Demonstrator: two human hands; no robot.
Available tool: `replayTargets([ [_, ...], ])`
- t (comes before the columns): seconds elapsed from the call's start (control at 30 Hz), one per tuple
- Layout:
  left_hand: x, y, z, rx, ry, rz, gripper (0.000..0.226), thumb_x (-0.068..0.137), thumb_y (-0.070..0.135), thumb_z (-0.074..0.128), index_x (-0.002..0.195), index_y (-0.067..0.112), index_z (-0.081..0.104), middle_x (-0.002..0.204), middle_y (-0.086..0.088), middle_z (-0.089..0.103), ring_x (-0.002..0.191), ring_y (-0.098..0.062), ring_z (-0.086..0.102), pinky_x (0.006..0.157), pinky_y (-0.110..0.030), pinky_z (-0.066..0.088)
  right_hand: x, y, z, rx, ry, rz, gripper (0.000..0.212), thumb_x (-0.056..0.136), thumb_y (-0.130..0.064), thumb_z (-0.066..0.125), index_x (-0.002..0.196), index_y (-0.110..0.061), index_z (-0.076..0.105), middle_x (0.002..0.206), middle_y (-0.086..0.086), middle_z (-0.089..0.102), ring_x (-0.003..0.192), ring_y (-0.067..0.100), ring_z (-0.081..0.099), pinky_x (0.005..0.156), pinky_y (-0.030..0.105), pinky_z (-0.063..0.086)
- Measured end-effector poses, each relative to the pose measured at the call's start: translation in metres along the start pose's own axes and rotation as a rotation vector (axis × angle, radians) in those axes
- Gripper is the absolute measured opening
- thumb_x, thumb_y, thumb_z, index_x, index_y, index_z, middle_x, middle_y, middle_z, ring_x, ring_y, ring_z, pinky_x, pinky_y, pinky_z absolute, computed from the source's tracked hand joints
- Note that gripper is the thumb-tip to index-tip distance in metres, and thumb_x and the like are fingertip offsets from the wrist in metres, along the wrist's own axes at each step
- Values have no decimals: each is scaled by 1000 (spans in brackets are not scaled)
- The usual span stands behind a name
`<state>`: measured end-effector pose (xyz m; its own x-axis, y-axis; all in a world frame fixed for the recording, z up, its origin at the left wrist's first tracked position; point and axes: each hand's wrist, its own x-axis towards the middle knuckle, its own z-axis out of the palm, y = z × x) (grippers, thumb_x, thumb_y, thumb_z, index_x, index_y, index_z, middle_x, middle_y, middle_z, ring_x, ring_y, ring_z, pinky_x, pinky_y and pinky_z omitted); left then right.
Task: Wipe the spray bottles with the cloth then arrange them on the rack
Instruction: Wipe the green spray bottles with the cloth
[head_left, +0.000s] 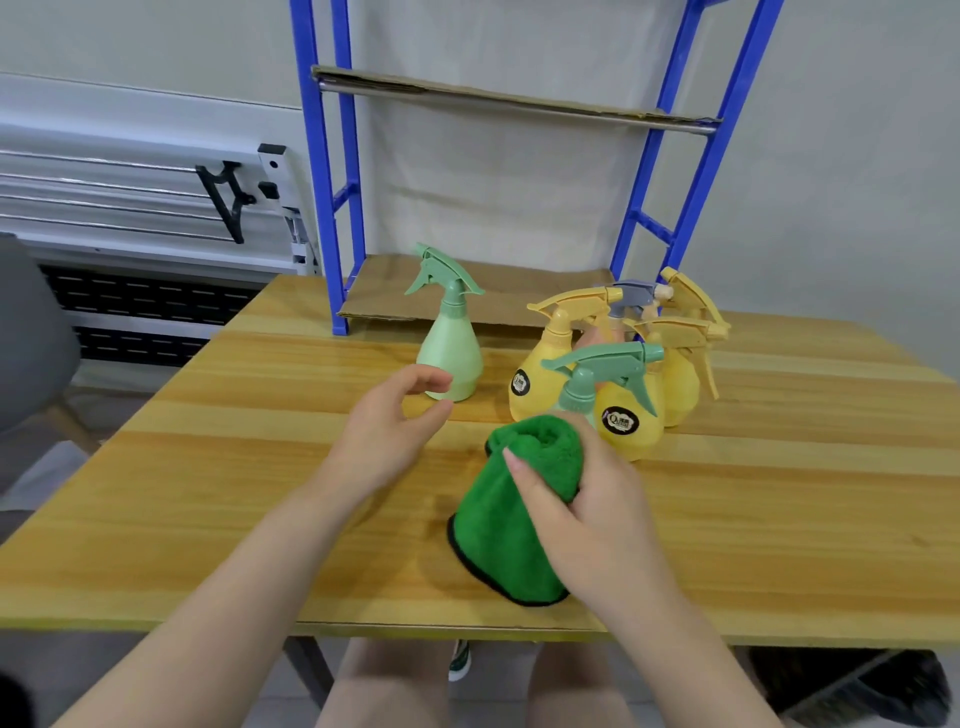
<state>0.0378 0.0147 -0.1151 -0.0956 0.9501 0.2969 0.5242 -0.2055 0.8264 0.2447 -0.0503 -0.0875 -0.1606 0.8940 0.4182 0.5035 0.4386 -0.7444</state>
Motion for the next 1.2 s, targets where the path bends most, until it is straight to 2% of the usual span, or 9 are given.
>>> replayTargets([
  [0.13,22,-9,-6,87,26,-43,33,90,32,65,122,28,59,120,17,61,115,-1,52,92,-20,39,16,3,22,-3,-59,45,29,89,-54,56,108,-32,57,95,-16,65,92,3,62,80,34,55],
  [0.2,36,-11,-5,115,58,-45,42,90,33,64,129,23,55,126,13,58,118,-3,50,94,-23,39,24,5,28,-12,-72,68,35,87,-59,52,109,-32,56,95,-15,65,92,4,62,79,36,55],
  [0.4,86,-10,7,18,259,-61,55,88,40,66,134,14,53,132,2,59,125,-15,51,107,-37,41,38,6,36,-37,-96,81,30,87,-63,50,104,-38,53,94,-16,64,91,5,62,79,37,54],
  [0.67,114,-4,30,39,336,-57,57,81,52,68,126,18,60,120,5,66,117,-18,57,99,-46,47,44,5,39,-53,-114,70,33,88,-62,51,109,-35,52,96,-17,63,90,0,59,78,30,53],
  [0.9,114,-5,27,-12,357,-21,41,76,51,67,106,24,68,103,14,69,101,-9,62,93,-44,49,45,4,32,-60,-201,115,38,87,-68,45,106,-35,51,90,-16,64,85,-1,61,75,28,53],
  [1.03,107,-2,22,-38,346,31,29,83,38,71,105,20,70,95,20,66,94,-1,61,92,-38,51,43,3,30,-42,-221,161,37,87,-65,48,105,-32,49,87,-16,63,80,-4,60,70,22,52],
  [1.13,101,-2,17,-49,331,69,22,85,33,70,102,19,70,92,20,66,89,6,60,84,-29,52,43,2,30,88,-171,264,34,88,-53,60,108,-30,45,92,-14,60,81,-7,59,65,13,49],
  [1.2,98,-3,14,-53,317,85,20,87,31,69,102,17,70,93,19,67,89,10,59,80,-21,50,44,0,28,278,-167,380,28,89,-36,67,105,-31,45,96,-11,62,83,-2,63,72,18,53],
])
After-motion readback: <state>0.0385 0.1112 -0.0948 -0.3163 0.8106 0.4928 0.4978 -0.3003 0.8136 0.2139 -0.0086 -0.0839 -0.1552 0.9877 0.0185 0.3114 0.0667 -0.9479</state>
